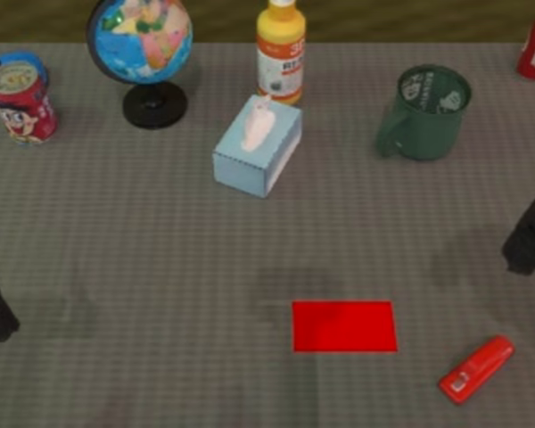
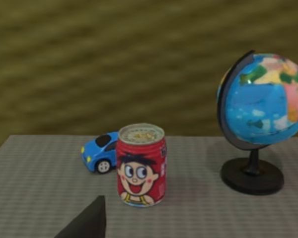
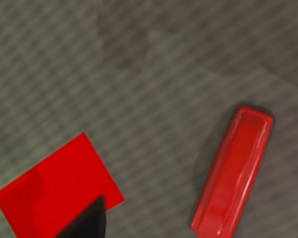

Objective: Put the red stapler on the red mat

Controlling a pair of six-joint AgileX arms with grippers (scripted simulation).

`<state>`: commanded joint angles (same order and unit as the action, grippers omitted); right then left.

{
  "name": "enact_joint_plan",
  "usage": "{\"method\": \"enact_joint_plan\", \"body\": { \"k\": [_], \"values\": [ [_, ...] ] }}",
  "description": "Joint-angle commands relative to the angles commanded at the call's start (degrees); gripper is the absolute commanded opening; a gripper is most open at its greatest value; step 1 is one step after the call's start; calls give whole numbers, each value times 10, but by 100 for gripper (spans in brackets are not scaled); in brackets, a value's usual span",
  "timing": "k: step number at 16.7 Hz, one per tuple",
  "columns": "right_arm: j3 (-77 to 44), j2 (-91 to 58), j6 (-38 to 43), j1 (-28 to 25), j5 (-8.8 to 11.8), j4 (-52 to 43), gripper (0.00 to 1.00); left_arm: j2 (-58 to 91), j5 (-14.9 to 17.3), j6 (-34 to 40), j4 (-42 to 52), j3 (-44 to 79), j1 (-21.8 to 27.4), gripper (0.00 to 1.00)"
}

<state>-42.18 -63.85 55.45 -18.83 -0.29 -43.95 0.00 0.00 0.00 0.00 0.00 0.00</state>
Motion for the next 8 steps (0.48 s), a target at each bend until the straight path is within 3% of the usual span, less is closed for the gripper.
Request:
{"method": "enact_joint_plan", "body": {
  "k": [4,8],
  "values": [
    [-107,-154,138,-48,2,-106,100,0,0,0,0,0,0,100],
    [-171,-239,217,-74,3,-163,100,0,0,0,0,0,0,100]
  ]
}}
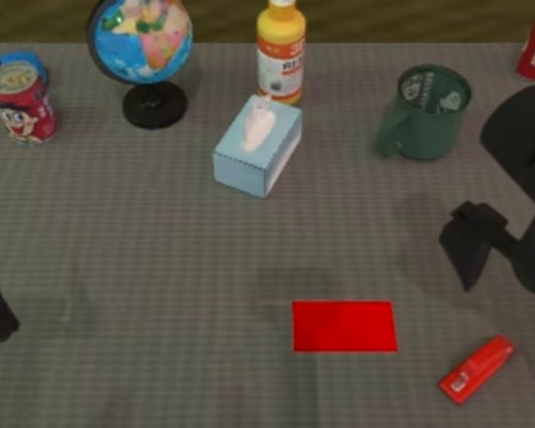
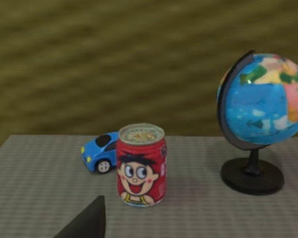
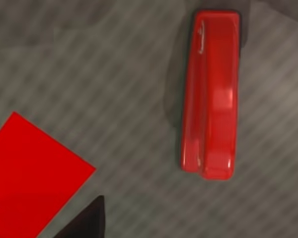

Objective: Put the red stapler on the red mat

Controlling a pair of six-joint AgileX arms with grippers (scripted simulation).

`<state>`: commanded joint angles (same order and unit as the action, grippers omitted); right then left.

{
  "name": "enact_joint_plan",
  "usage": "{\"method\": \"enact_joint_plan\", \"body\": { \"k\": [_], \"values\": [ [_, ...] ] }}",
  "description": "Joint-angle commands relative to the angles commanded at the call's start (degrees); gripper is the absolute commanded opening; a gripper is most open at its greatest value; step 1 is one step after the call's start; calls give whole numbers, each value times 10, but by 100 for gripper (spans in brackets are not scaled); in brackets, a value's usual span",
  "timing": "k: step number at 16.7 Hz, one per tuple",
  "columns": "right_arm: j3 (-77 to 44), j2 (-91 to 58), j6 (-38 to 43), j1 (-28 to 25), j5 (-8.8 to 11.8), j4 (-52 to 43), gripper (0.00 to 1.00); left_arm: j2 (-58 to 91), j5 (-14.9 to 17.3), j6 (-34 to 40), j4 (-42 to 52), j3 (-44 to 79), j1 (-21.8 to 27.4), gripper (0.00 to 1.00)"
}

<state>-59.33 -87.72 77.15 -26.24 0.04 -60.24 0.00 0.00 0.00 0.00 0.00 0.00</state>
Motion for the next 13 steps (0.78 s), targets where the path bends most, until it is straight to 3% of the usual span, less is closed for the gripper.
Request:
{"method": "enact_joint_plan", "body": {
  "k": [8,13],
  "values": [
    [-1,-14,9,-1,0,3,100,0,0,0,0,0,0,100],
    [62,-65,11,-3,0,119,100,0,0,0,0,0,0,100]
  ]
}}
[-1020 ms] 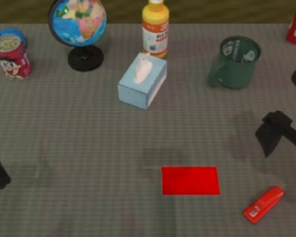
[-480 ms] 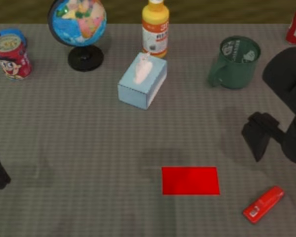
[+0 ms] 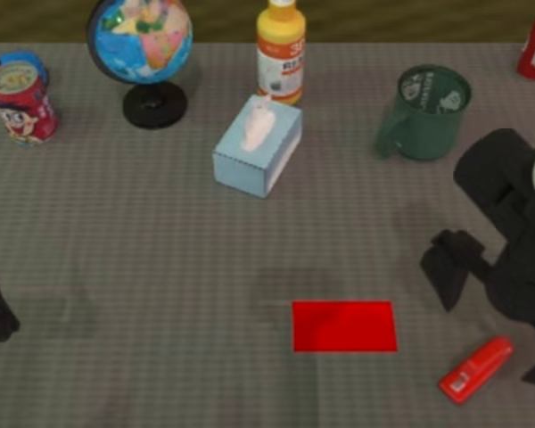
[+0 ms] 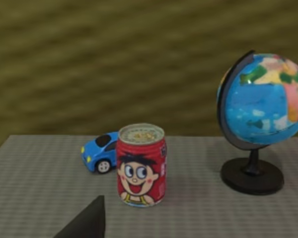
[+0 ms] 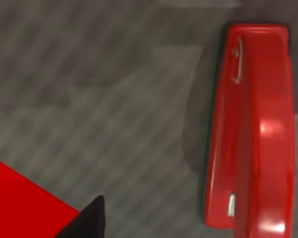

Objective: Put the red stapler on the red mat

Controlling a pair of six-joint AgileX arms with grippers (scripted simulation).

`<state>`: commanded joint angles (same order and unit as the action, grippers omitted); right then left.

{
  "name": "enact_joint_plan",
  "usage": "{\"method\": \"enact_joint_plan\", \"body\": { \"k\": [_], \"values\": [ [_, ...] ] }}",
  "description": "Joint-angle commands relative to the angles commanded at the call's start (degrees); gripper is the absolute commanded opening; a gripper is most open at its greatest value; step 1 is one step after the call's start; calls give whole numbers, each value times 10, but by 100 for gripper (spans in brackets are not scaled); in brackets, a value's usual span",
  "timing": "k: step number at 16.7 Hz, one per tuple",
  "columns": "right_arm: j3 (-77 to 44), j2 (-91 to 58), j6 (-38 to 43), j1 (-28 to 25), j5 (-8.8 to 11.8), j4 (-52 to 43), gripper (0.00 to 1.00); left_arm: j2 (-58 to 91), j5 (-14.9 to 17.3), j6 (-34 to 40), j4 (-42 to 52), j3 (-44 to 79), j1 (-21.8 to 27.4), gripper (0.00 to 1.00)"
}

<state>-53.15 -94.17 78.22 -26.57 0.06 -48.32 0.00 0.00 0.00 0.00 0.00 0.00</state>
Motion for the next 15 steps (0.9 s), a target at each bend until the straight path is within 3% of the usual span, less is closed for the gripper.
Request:
{"method": "enact_joint_plan", "body": {
  "k": [4,10,15],
  "values": [
    [56,-46,3,-2,0,102,100,0,0,0,0,0,0,100],
    [67,-56,3,-2,0,121,100,0,0,0,0,0,0,100],
    [67,-56,3,-2,0,121,62,0,0,0,0,0,0,100]
  ]
}}
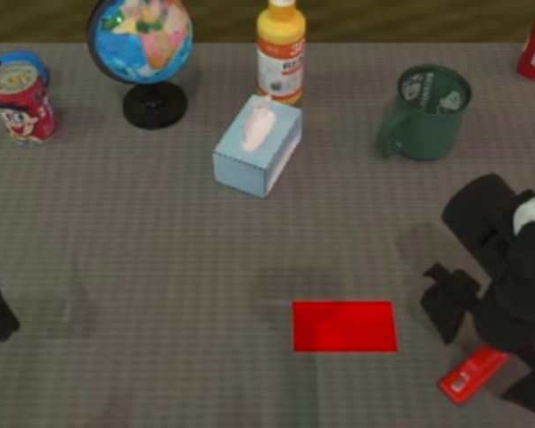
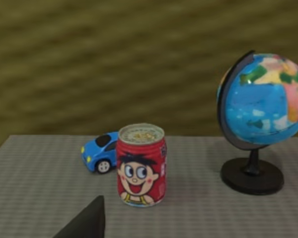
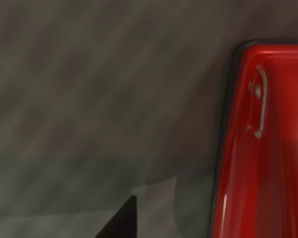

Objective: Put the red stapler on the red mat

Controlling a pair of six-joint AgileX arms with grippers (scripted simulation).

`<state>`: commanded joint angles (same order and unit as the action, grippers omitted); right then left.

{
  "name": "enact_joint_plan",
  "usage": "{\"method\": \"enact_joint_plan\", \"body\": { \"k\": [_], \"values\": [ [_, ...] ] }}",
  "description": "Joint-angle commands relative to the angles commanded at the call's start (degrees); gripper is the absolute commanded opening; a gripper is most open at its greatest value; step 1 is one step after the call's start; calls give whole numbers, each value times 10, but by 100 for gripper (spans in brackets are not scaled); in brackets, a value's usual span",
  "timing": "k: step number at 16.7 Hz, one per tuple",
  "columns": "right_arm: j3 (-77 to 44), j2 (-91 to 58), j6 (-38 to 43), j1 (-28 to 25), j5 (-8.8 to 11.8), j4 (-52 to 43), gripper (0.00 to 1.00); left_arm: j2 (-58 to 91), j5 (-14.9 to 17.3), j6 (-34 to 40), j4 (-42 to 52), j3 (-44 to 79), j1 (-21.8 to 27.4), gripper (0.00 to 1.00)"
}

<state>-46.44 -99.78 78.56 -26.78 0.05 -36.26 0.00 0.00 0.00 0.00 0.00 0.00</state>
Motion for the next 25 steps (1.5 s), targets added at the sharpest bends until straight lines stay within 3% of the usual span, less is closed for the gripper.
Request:
{"method": "enact_joint_plan", "body": {
  "k": [8,19,25],
  "values": [
    [0,0,0,0,0,0,2,0,0,0,0,0,0,100],
    [-6,4,2,0,0,-9,0,0,0,0,0,0,0,100],
    [-83,62,3,-1,0,-154,0,0,0,0,0,0,0,100]
  ]
}}
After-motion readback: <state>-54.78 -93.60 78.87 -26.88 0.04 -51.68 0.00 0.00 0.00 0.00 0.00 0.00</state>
